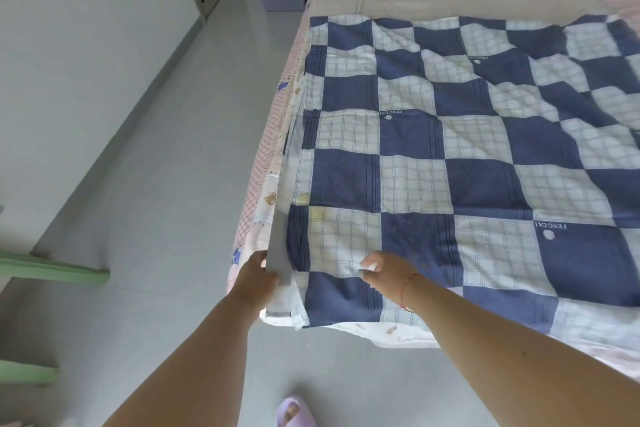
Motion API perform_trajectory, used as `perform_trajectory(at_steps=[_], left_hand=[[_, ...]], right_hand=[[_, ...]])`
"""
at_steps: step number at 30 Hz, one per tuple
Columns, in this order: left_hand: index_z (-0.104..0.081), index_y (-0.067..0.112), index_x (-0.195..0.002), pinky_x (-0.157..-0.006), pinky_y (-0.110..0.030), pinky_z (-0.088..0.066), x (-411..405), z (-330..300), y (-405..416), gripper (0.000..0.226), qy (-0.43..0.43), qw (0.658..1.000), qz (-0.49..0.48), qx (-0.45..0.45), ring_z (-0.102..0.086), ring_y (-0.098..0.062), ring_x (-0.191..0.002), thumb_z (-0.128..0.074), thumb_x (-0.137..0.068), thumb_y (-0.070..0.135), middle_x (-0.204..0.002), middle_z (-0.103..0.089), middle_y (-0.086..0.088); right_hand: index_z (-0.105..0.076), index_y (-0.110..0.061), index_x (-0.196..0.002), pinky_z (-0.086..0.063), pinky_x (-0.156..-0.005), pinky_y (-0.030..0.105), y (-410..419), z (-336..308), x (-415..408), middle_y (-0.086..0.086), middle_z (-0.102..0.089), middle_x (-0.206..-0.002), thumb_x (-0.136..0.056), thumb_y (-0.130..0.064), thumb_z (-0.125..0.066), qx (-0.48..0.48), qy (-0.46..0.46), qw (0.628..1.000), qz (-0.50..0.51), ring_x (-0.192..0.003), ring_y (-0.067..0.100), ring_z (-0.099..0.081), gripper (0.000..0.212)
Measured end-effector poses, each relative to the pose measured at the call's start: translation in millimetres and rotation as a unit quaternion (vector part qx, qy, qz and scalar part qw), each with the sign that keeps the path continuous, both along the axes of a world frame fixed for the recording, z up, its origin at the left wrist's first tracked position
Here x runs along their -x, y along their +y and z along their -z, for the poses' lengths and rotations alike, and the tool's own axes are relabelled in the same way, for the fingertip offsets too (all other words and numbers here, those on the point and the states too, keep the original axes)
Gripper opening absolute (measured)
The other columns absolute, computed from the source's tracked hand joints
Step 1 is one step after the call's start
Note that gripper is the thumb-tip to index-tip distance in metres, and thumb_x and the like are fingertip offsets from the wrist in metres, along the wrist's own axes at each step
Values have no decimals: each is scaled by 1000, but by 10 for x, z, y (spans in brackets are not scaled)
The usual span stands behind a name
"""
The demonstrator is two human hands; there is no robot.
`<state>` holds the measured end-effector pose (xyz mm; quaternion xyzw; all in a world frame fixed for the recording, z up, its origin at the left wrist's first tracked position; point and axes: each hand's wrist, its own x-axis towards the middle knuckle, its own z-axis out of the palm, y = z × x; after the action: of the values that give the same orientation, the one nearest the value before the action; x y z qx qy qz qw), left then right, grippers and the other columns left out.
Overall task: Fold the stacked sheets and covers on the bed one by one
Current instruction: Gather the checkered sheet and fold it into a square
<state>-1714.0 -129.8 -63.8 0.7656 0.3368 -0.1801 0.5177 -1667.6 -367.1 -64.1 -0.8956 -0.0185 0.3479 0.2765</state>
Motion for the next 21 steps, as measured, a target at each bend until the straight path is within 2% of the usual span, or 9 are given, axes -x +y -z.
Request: perform_trajectory(at_steps=[2,4,8,10,12,14,17,19,21], left_hand=[[-56,11,-118,-92,-43,-52,68,66,55,32,2,1000,17,16,-63,-29,-99,-51,-87,0,-108,-67,-10],[-62,8,-114,-96,-48,-50,118,133,121,27,0,999,22,49,-63,-33,-104,-48,-90,6,-106,-69,-11],[-65,15,-110,-99,-50,-48,134,115,231,28,-14,994,27,101,-63,-31,-105,-43,-93,15,-106,-70,-8],[-54,30,-126,-89,-33,-53,150,61,283,38,-30,995,43,90,-63,-17,-94,-42,-94,13,-106,-67,6],[-28,50,-137,-70,-13,-47,187,3,381,61,-60,991,97,67,-56,-4,-79,-41,-95,7,-103,-58,22],[-30,52,-138,-66,-8,-45,195,-16,466,67,-70,987,129,60,-53,-7,-78,-41,-94,2,-102,-59,22],[-56,40,-125,-100,-22,-43,218,-67,486,52,-32,987,111,113,-58,-8,-105,-42,-95,0,-112,-64,15],[-70,30,-109,-102,-33,-44,208,-109,500,29,3,981,103,163,-63,-15,-104,-50,-93,17,-111,-70,5],[-70,15,-100,-94,-37,-47,168,-205,500,27,40,971,68,224,-64,-24,-95,-54,-88,32,-108,-70,-6]], right_hand=[[-63,-15,-93,-46,-75,28,361,-32,136,8,-67,-94,-93,-30,-50,-43,11,999,7,-90,26,-64,19],[-54,-17,-69,-43,-68,27,705,12,263,8,-59,-75,-89,-32,-57,-82,35,995,33,-78,26,-61,25],[-51,-21,-69,-43,-66,24,1124,145,382,-4,-54,-72,-81,-22,-64,-86,36,991,97,-70,15,-51,17],[-51,-22,-65,-43,-64,21,1230,95,377,-7,-53,-68,-83,-17,-60,-94,14,986,136,-68,12,-50,20],[-56,-21,-67,-41,-59,15,1352,-20,397,-7,-56,-67,-84,-18,-61,-142,-12,969,202,-64,8,-51,18],[-59,-23,-69,-40,-56,9,1470,-132,407,-9,-59,-68,-84,-18,-63,-183,-21,951,249,-63,4,-52,17],[-59,-29,-71,-40,-58,9,1583,-208,484,-13,-60,-71,-86,-22,-63,-179,-8,951,253,-70,5,-56,17],[-66,-26,-77,-43,-63,11,1636,-280,533,-8,-65,-77,-89,-26,-61,-182,1,946,270,-80,12,-61,13],[-73,-17,-93,-47,-71,16,1676,-376,534,3,-71,-92,-93,-23,-57,-174,24,946,272,-92,19,-64,17]])
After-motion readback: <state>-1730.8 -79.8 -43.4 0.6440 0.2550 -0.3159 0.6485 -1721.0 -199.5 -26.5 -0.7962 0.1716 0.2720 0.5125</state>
